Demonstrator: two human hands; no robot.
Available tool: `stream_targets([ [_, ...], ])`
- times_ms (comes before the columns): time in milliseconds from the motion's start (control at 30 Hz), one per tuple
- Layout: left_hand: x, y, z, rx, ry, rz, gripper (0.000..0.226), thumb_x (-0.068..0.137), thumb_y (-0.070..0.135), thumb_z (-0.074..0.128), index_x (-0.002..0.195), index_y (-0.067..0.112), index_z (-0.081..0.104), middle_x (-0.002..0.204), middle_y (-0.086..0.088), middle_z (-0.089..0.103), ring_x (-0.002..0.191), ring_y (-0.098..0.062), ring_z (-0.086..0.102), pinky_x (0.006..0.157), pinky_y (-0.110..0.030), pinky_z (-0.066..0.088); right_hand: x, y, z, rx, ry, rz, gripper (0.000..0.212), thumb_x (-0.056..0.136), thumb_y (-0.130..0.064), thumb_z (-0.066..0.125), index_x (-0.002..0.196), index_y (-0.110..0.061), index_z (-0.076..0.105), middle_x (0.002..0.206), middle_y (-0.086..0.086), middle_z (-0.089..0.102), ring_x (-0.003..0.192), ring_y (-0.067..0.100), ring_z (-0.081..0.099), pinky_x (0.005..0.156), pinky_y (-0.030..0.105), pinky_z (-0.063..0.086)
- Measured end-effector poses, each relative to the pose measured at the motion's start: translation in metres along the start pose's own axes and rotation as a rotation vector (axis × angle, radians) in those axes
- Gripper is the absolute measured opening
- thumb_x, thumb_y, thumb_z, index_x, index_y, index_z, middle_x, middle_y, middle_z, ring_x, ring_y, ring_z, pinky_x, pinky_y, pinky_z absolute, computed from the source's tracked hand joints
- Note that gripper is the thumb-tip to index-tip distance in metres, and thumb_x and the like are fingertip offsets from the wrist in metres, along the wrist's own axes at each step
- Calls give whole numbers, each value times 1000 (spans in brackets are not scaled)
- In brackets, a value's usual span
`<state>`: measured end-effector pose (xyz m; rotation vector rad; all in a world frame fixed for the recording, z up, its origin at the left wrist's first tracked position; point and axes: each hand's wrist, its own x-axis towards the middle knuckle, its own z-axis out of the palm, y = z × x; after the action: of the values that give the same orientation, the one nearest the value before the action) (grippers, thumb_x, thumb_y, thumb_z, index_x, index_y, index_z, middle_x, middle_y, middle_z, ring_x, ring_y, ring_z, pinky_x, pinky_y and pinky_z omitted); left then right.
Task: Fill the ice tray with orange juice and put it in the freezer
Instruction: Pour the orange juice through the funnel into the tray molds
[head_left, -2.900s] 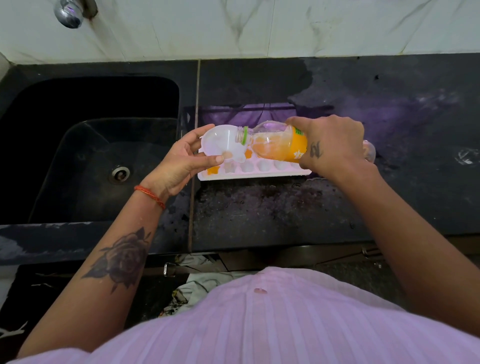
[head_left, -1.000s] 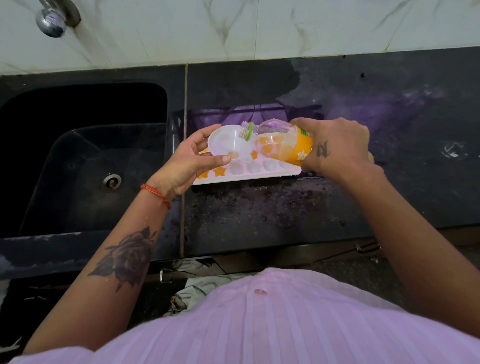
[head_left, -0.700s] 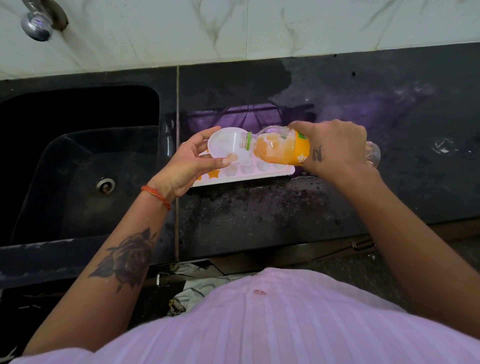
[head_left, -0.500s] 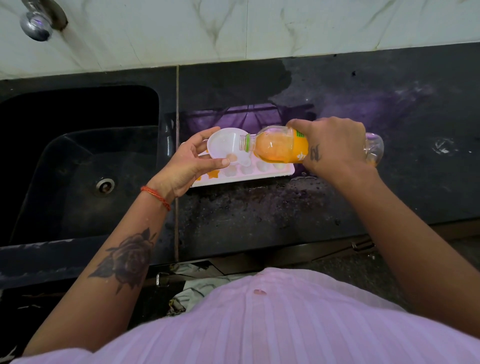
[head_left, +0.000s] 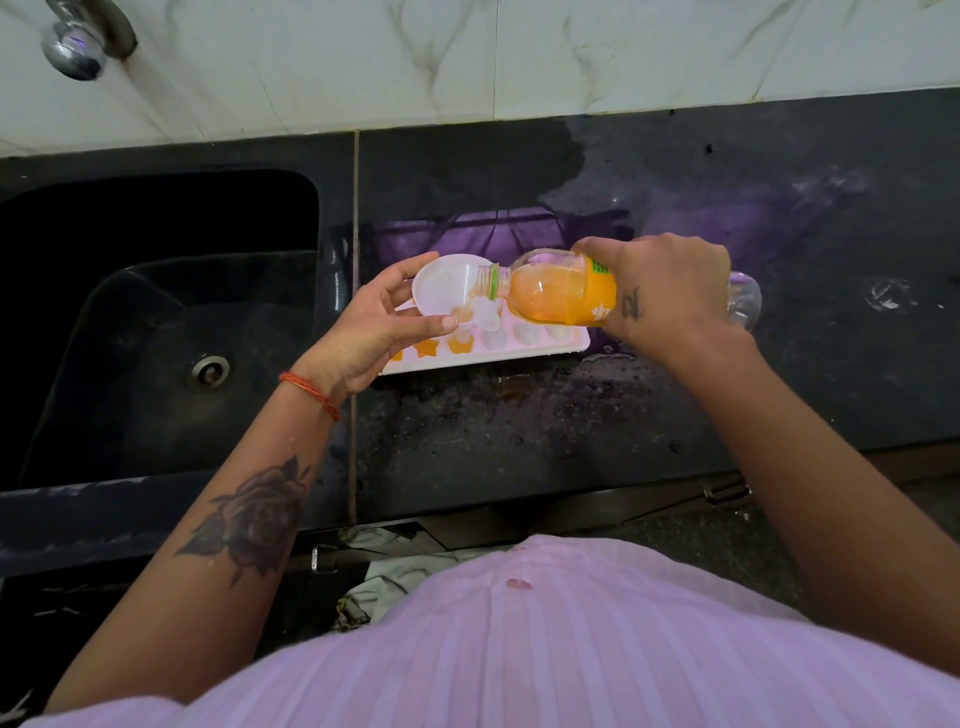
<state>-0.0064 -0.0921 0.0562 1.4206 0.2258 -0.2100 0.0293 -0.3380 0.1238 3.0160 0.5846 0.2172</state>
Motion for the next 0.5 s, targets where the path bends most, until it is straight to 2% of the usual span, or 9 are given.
stream_targets([
  [67, -1, 0, 0, 1, -5, 8, 75, 64, -1, 75, 132, 19, 50, 134, -9, 54, 118, -25, 58, 83, -31, 58, 0, 0, 2, 15, -6, 12, 49, 84, -35, 65, 130, -41, 48, 101, 5, 66, 96, 32, 60, 69, 32, 32],
  [300, 2, 1, 2, -12, -16, 22, 72, 70, -8, 70, 135, 15, 48, 134, -10, 54, 116, -24, 60, 80, -29, 58, -2, 4, 3, 54, -33, 47, 60, 82, -42, 68, 135, -43, 41, 105, 5, 66, 99, 31, 60, 76, 35, 43],
  [500, 3, 0, 4, 6, -28, 13, 80, 59, -1, 82, 131, 19, 51, 135, -11, 53, 122, -28, 55, 85, -33, 57, -5, 4, 0, 2, -26, 43, 54, 85, -37, 65, 134, -43, 43, 104, 6, 66, 98, 32, 60, 70, 32, 32],
])
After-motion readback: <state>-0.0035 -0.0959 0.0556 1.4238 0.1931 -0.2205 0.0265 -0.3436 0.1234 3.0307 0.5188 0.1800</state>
